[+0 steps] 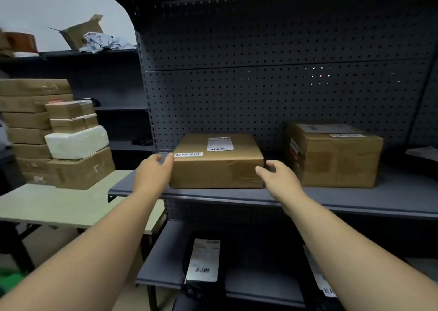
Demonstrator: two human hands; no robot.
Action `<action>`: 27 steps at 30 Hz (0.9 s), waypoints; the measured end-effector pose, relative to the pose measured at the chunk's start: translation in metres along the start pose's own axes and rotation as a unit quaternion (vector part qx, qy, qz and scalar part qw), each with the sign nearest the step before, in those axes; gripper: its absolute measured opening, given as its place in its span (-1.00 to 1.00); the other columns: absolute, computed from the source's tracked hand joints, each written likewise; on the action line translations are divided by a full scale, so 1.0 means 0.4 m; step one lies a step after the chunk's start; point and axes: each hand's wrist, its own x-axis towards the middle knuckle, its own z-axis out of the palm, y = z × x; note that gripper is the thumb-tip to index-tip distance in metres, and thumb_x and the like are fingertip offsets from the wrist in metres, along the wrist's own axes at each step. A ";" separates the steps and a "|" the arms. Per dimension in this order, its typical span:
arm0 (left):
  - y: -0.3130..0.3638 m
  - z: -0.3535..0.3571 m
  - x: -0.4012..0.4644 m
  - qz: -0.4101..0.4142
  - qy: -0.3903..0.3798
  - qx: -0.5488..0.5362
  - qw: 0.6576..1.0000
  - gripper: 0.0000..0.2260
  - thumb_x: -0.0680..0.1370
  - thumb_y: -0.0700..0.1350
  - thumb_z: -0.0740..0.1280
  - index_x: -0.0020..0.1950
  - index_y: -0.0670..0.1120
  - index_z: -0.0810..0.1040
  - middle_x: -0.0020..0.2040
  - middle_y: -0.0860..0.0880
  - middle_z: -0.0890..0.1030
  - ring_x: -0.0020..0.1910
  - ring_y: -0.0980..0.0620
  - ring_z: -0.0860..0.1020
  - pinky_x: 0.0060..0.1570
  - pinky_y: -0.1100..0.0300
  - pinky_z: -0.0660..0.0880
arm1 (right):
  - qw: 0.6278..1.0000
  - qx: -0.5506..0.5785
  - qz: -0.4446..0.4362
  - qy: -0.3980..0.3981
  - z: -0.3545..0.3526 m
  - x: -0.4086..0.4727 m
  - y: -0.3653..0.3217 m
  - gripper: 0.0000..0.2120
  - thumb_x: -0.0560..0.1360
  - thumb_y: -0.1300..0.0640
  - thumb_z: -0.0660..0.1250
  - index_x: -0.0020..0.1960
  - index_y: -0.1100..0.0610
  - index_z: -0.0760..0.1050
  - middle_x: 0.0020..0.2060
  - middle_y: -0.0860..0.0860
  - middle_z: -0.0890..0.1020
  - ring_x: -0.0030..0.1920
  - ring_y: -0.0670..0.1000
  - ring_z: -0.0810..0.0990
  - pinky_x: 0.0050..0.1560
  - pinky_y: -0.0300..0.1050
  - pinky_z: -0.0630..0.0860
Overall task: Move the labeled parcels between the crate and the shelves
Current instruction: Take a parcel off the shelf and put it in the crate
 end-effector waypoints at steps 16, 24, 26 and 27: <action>0.009 0.058 0.175 -0.191 -0.139 -0.231 0.944 -0.52 0.59 0.20 0.10 0.29 -0.12 0.46 0.16 -0.13 0.52 0.04 -0.13 0.47 0.07 0.01 0.39 | 0.951 0.247 0.188 -0.009 0.055 0.169 -0.027 -0.46 0.53 -0.12 0.23 0.41 0.14 0.31 0.31 0.11 0.47 0.23 0.13 0.46 0.12 -0.03 0.37; 0.006 0.045 0.150 -0.216 -0.088 -0.272 0.934 -0.63 0.61 0.11 0.13 0.15 -0.12 0.54 -0.19 -0.07 0.49 -0.25 -0.02 0.42 -0.09 0.06 0.38 | 0.948 0.263 0.177 0.004 0.055 0.165 -0.040 -0.42 0.52 -0.12 0.25 0.42 0.16 0.30 0.34 0.14 0.45 0.29 0.18 0.43 0.24 0.07 0.41; 0.008 0.035 0.131 -0.215 -0.066 -0.293 0.929 -0.66 0.61 0.09 0.14 0.13 -0.10 0.55 -0.20 -0.05 0.50 -0.25 0.00 0.42 -0.12 0.07 0.39 | 0.949 0.266 0.169 0.019 0.053 0.153 -0.041 -0.42 0.50 -0.14 0.26 0.41 0.16 0.32 0.34 0.12 0.45 0.31 0.19 0.42 0.22 0.07 0.39; 0.011 0.029 0.121 -0.212 -0.055 -0.304 0.927 -0.68 0.60 0.08 0.15 0.11 -0.09 0.56 -0.20 -0.05 0.51 -0.25 0.01 0.43 -0.15 0.09 0.40 | 0.949 0.269 0.160 0.030 0.053 0.145 -0.041 -0.46 0.49 -0.15 0.27 0.36 0.14 0.37 0.31 0.11 0.47 0.29 0.18 0.44 0.17 0.04 0.40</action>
